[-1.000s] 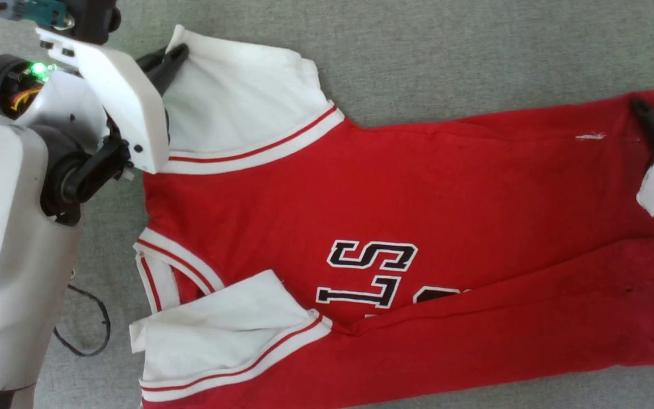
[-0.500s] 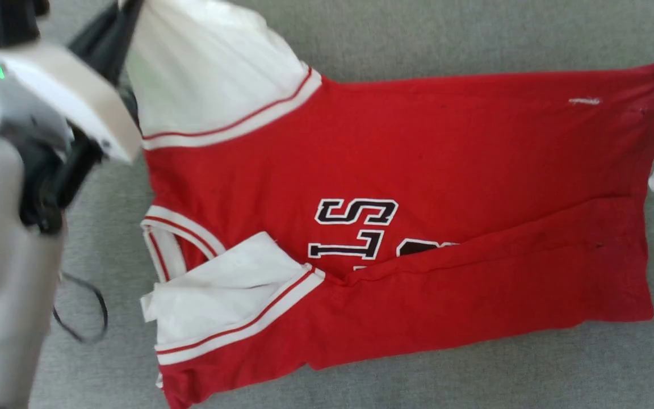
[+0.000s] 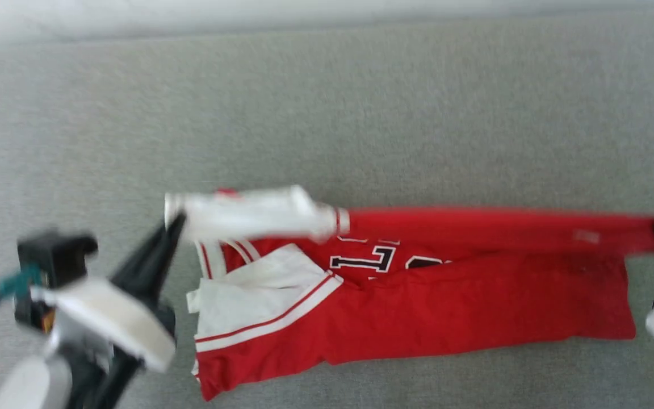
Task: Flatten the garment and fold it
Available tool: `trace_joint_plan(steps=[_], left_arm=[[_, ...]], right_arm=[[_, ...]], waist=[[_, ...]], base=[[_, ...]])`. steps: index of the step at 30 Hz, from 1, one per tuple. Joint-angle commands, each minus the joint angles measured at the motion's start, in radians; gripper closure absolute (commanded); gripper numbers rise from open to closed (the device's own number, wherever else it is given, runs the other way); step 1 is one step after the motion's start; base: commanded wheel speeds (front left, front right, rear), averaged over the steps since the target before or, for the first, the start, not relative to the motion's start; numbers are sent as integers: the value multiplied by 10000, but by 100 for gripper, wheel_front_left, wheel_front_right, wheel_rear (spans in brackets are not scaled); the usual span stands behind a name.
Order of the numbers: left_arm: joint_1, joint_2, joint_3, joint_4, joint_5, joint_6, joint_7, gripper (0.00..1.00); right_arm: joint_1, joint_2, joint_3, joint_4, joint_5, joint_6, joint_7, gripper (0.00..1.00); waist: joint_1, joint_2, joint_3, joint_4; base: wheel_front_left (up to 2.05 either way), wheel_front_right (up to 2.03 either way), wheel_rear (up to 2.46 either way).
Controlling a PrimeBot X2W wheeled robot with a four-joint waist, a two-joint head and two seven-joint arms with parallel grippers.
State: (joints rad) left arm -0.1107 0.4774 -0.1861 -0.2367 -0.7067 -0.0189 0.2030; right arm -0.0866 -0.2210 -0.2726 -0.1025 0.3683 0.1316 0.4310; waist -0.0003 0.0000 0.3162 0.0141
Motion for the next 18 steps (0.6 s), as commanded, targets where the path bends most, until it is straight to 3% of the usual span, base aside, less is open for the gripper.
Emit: trace_joint_plan(steps=[1, 6, 15, 16, 17, 18], left_arm=[[606, -32, 89, -215, -247, 148, -49, 100], [1464, -180, -177, -87, -429, 174, 9, 100], [688, -582, -783, 1677, -509, -78, 279, 100], [550, -620, -821, 1918, -519, -98, 315, 94], [410, -671, -818, 2153, -511, -89, 279, 78], [276, -704, -824, 2387, -448, -86, 200, 23]], right_arm=[[371, 151, -142, -27, 111, -9, -116, 100], [788, 412, -37, 261, 125, -9, -324, 100], [144, 472, 524, 1273, -109, -9, -464, 100], [58, 467, 578, 1407, -153, -9, -498, 100], [-22, 481, 608, 1546, -167, -9, -540, 100], [-87, 483, 647, 1693, -183, -9, -582, 91]], waist=[[3, 0, -669, 280], [3, 0, -828, 248], [3, 0, -671, 101], [3, 0, -631, 97], [3, 0, -595, 96], [3, 0, -562, 93]], base=[[0, 0, 0], [0, 0, 0], [0, 0, 0], [0, 0, 0], [0, 0, 0], [0, 0, 0]])
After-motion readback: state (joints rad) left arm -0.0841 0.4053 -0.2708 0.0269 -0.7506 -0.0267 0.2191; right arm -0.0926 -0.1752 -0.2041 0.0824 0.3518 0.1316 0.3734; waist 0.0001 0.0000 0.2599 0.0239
